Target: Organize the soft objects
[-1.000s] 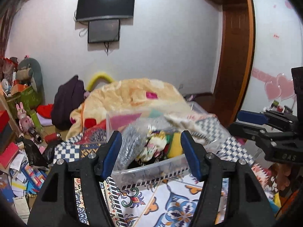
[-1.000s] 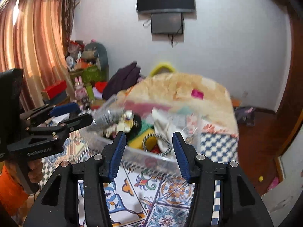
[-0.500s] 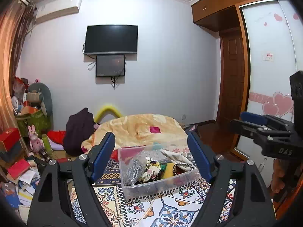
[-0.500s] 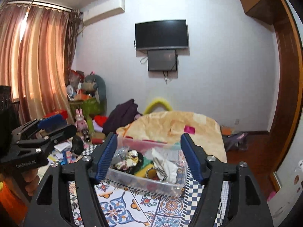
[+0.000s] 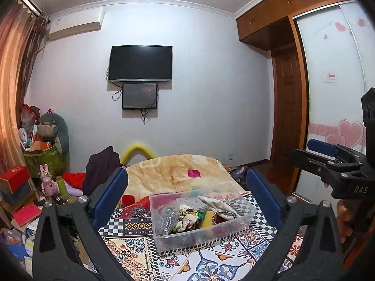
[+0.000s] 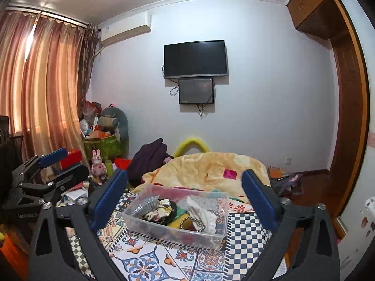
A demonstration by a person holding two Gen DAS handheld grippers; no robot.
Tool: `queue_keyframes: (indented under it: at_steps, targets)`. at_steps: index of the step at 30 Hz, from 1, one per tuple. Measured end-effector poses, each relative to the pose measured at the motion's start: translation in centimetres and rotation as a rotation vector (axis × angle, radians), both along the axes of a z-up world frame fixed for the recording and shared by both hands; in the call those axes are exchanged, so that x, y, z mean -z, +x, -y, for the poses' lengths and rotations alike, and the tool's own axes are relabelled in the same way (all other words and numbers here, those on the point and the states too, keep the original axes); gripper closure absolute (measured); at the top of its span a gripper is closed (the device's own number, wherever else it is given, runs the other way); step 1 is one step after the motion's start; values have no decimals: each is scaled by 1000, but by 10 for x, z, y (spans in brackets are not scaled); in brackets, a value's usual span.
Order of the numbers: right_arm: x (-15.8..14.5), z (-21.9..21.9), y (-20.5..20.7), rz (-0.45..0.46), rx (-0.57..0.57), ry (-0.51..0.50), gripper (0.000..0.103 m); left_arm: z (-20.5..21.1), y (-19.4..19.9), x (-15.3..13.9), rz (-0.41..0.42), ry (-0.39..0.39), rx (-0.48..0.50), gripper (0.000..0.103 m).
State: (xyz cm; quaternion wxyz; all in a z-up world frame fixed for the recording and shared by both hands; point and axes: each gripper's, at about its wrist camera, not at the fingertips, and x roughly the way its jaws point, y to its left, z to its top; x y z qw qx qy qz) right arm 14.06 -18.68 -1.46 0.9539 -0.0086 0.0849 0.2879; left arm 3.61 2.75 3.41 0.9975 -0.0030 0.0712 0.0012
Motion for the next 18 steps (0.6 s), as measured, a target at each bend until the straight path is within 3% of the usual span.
queue_keyframes:
  at_steps: [18]
  targets:
    - [1,7,-7,19,2,9,0,-2,-1,3,-13,-10,7,0]
